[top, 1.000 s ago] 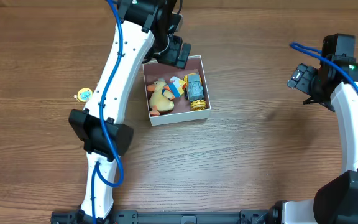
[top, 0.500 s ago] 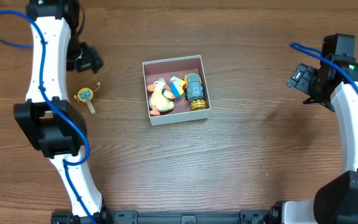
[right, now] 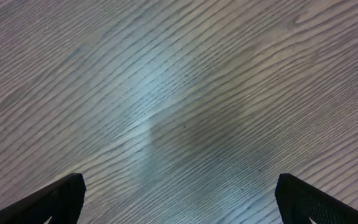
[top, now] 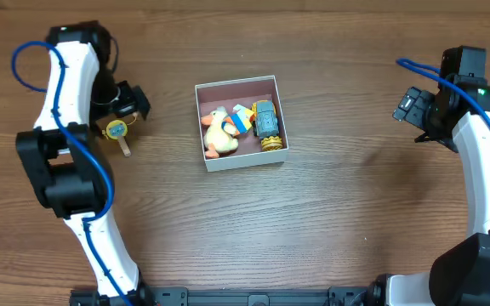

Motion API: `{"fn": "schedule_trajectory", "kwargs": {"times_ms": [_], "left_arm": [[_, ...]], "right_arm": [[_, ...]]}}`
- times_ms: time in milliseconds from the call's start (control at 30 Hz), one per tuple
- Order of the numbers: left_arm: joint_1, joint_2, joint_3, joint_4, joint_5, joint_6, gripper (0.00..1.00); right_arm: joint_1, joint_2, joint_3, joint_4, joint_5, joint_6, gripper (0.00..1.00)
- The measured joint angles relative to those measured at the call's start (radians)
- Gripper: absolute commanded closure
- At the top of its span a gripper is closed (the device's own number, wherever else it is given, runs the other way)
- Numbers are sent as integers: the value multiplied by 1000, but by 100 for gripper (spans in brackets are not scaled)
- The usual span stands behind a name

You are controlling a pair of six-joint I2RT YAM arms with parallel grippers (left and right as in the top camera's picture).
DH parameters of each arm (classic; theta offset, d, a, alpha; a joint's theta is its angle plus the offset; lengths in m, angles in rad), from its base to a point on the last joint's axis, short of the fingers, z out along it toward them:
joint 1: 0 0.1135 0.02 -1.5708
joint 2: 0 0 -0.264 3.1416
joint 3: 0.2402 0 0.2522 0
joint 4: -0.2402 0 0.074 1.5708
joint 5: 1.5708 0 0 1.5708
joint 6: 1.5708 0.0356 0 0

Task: Pack container
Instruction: 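Move the left gripper to the mouse rattle drum and grasp its handle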

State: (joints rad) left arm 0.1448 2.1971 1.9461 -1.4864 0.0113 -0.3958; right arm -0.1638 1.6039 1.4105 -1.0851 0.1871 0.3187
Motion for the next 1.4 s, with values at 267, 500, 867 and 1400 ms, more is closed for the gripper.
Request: {"fn": "schedule_trajectory", "kwargs": {"times_ms": [267,500,867,1400], "left_arm": [[1,-446,-438,337,-24,0,0],[85,-351,-504,455,-31,-21,0],[119,-140,-504,512,-5,-16,0],[-1,-117,-504,534,-74,-12,0]], "right_arm": [[0,0,0,0,0,0,0],[0,0,0,0,0,0,0],[0,0,0,0,0,0,0],[0,0,0,0,0,0,0]]}}
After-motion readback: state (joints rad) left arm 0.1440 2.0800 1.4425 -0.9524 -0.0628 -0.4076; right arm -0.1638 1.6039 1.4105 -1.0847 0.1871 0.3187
